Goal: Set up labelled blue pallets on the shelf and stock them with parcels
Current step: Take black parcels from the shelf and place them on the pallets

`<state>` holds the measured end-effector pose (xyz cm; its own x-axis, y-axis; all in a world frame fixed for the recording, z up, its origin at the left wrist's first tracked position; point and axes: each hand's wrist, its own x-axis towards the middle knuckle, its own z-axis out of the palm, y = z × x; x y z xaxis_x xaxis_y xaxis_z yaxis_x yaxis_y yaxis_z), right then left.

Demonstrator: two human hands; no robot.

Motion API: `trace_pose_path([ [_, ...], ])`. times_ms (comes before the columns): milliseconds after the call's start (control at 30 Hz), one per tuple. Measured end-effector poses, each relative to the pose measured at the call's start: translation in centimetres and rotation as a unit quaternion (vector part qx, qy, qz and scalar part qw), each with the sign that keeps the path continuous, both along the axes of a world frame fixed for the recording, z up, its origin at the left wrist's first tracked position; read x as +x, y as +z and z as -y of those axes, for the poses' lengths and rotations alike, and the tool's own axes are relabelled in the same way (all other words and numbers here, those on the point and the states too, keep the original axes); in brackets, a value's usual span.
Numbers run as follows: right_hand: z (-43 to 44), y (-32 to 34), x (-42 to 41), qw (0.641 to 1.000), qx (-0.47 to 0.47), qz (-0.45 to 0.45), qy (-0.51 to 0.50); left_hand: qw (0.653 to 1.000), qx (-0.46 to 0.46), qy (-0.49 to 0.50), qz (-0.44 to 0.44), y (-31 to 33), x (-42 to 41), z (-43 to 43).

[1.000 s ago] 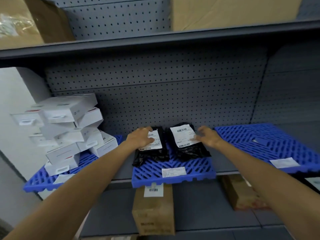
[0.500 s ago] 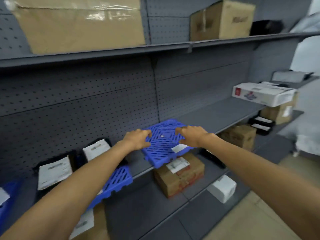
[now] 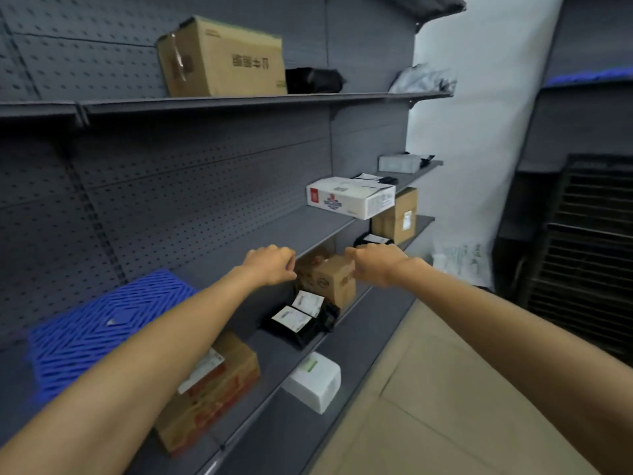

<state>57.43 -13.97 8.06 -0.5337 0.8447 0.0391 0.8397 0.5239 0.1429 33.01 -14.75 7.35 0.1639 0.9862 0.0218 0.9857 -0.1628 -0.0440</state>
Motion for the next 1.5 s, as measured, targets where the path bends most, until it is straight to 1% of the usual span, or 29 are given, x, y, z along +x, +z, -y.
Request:
trace_pose_path([
  [133, -3.5, 0.3, 7.5, 0.999, 0.012, -0.016, -0.042, 0.999, 0.012, -0.043, -0.014, -0.1, 7.5, -5.3],
  [267, -7.7, 0.1, 13.1, 0.996, 0.020, -0.028, -0.078, 0.996, 0.021, -0.078, -0.021, 0.4, 13.0, -10.8],
  [400, -13.1, 0.6, 16.5, 0.993, 0.021, -0.044, -0.112, 0.994, 0.030, -0.102, -0.036, 1.7, 16.6, -16.7],
  [500, -17.4, 1.7, 17.5, 0.992, 0.025, -0.051, -0.117, 0.991, 0.039, -0.123, -0.045, 3.6, 18.3, -21.5],
  [600, -22.2, 3.5, 18.1, 0.991, 0.044, -0.060, -0.111, 0.988, 0.055, -0.137, -0.036, 5.8, 19.6, -27.2],
  [767, -30.9, 7.8, 19.4, 0.986, 0.101, -0.058, -0.119, 0.984, 0.082, -0.154, -0.022, 9.7, 21.5, -36.2],
  [900, -36.7, 10.3, 20.3, 0.980, 0.125, -0.073, -0.133, 0.976, 0.109, -0.178, -0.060, 13.6, 23.3, -41.1],
  [1000, -40.5, 13.1, 20.8, 0.970, 0.158, -0.113, -0.147, 0.967, 0.154, -0.183, -0.084, 18.4, 24.5, -43.2],
  [1100, -44.4, 16.6, 20.4, 0.958, 0.184, -0.166, -0.143, 0.956, 0.214, -0.184, -0.078, 23.7, 24.8, -45.1],
  [1200, -47.8, 19.6, 18.6, 0.956, 0.202, -0.194, -0.091, 0.955, 0.239, -0.150, -0.091, 27.7, 23.7, -46.1],
  [1267, -50.1, 21.4, 16.7, 0.956, 0.212, -0.196, -0.043, 0.956, 0.248, -0.108, -0.114, 29.5, 22.1, -46.4],
  [1333, -52.0, 23.2, 14.5, 0.954, 0.226, -0.196, 0.007, 0.956, 0.261, -0.065, -0.117, 31.0, 20.0, -46.4],
  [1500, -54.9, 26.6, 9.5, 0.938, 0.235, -0.216, 0.133, 0.961, 0.243, 0.082, -0.101, 32.5, 14.7, -45.3],
])
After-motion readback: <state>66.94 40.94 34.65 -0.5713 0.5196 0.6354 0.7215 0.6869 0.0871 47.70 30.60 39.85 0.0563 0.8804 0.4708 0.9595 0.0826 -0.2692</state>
